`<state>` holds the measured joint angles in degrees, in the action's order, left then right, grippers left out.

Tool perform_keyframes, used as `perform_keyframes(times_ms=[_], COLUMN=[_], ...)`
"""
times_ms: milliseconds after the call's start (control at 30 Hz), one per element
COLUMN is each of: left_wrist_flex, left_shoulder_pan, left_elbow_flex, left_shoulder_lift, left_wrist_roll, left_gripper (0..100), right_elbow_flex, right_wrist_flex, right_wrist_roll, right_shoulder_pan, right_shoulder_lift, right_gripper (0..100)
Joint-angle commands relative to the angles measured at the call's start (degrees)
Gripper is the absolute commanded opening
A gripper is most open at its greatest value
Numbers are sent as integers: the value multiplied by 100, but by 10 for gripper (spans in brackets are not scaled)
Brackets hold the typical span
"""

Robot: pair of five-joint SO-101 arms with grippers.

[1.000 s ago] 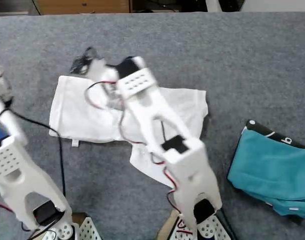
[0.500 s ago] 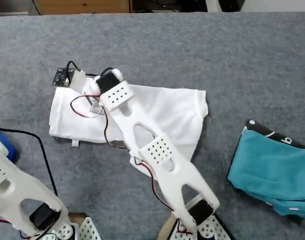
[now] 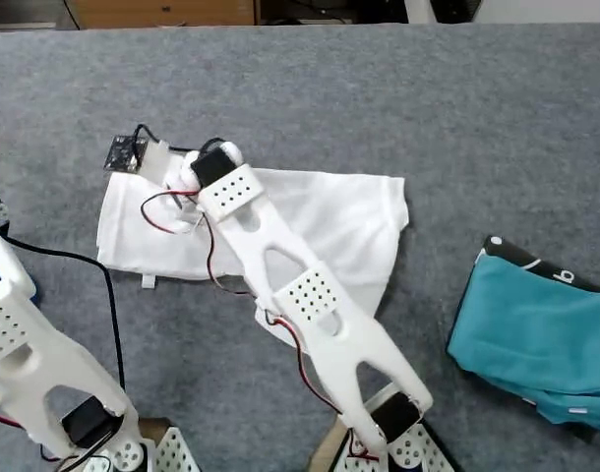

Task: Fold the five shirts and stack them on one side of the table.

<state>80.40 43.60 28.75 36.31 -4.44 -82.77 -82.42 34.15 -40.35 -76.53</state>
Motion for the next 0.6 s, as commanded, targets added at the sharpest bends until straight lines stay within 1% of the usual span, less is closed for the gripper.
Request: perform_keyframes(times_ms=[0,200,367,467,567], left_wrist_flex=[-290,-571,-844,-862,-862], left_shoulder_pan=[-44,-53,-62,-123,-237], left_elbow_flex=[-167,-396,-642,-651,-651], left_shoulder_lift=[-400,-400,-400,-382,-347], left_wrist_roll=[44,26,26,18,18], left_gripper=[20,20,20,20,20], right_elbow_flex=[-374,-374,-374,-374,-347], right_wrist_flex=[325,826,1371,1662,1688], right_wrist_roll=[35,18,-141,-141,-141], right_shoulder_pan=[224,400,453,444,435], right_shoulder_lift=[13,13,13,22,31], right_gripper=[6,5,5,8,9])
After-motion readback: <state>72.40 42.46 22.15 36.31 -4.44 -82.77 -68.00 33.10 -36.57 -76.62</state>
